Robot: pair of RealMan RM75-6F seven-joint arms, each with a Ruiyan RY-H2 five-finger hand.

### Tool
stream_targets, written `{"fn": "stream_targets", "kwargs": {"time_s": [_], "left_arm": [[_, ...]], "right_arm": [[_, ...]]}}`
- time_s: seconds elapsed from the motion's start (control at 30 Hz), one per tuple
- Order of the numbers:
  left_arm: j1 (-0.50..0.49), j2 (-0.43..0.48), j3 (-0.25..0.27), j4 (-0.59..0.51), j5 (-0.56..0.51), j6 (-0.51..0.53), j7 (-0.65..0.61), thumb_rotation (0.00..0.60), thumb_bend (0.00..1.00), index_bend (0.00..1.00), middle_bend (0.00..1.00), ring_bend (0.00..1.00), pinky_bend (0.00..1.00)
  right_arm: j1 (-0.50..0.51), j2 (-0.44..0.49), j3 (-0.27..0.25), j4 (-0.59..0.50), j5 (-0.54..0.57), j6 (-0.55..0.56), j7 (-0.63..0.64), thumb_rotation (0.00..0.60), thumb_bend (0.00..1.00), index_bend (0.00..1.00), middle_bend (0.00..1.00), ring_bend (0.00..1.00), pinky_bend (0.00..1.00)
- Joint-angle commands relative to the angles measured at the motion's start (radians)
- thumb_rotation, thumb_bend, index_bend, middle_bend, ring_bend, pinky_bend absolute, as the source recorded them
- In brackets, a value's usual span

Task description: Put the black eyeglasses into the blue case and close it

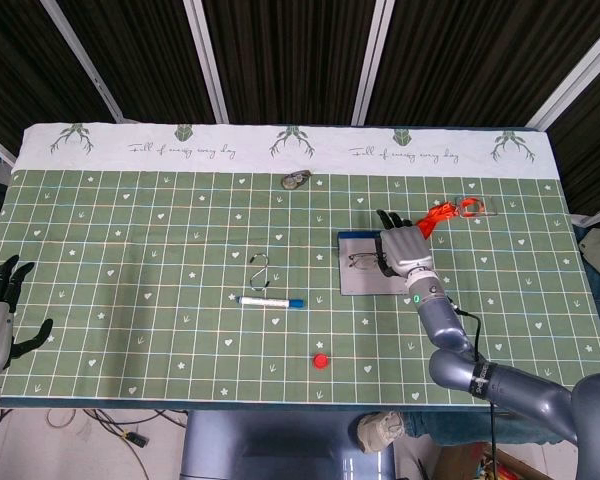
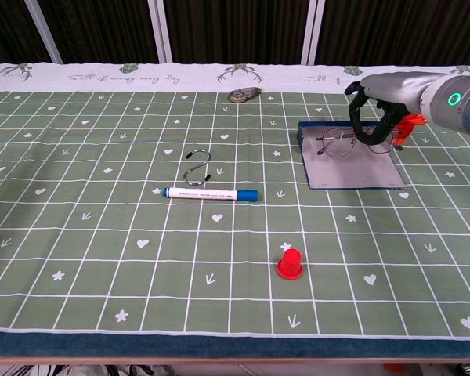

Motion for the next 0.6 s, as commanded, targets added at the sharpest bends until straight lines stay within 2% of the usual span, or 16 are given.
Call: {"fn": "stream_targets", "kwargs": {"time_s": [0.03, 0.53, 0.6], "left_arm": [[0.000, 0.000, -0.001, 0.001, -0.002, 0.000, 0.000, 0.600, 0.29, 0.09, 0.00, 0.00, 0.00], [0.000, 0.006, -0.005, 0.002, -0.013, -0.007, -0.011, 0.600, 0.29, 0.09, 0.00, 0.00, 0.00], [-0.001, 0.006, -0.005, 0.002, -0.013, -0.007, -0.011, 0.600, 0.29, 0.09, 0.00, 0.00, 0.00]], "right_arm": [[0.025, -0.034, 0.002, 0.069, 0.003, -0.039, 0.025, 0.600, 0.51, 0.64, 0.00, 0.08, 0.18], [0.082, -0.132, 0.010, 0.253, 0.014, -0.114, 0.080, 0.600, 0.51, 0.64, 0.00, 0.08, 0.18], [0.086, -0.139, 0.011, 0.267, 0.015, -0.117, 0.083, 0.600, 0.51, 0.57, 0.00, 0.08, 0.18]]}}
